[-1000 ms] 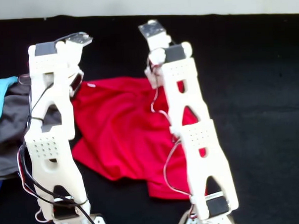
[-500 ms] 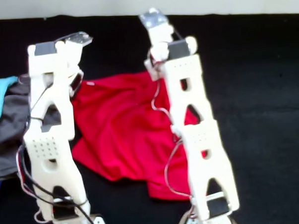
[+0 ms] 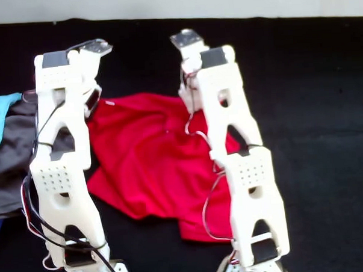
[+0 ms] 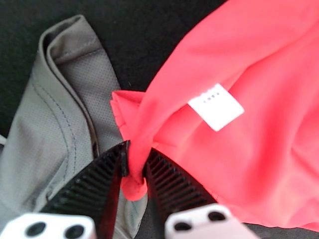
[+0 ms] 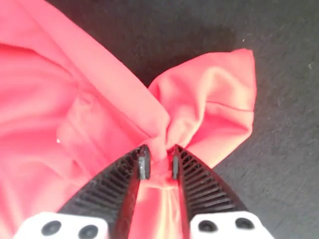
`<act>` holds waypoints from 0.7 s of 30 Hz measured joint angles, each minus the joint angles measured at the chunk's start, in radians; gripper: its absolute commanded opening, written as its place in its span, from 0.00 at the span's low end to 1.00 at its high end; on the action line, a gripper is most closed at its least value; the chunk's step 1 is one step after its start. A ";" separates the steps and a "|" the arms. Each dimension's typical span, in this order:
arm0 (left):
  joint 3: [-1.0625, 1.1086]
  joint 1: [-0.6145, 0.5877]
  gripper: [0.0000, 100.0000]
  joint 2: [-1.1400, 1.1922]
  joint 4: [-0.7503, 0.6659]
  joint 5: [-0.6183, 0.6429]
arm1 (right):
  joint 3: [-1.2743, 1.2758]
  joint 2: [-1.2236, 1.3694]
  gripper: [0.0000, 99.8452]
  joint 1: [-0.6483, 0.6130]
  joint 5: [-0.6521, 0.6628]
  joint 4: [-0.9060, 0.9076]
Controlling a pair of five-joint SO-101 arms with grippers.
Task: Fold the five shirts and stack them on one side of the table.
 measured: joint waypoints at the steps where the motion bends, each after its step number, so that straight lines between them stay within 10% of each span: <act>1: 0.000 0.000 0.01 0.000 0.000 0.000 | 0.009 0.000 0.08 0.000 0.000 0.000; 21: 0.000 -0.028 0.01 0.000 0.000 0.000 | 0.347 -0.232 0.17 -0.038 0.000 -0.008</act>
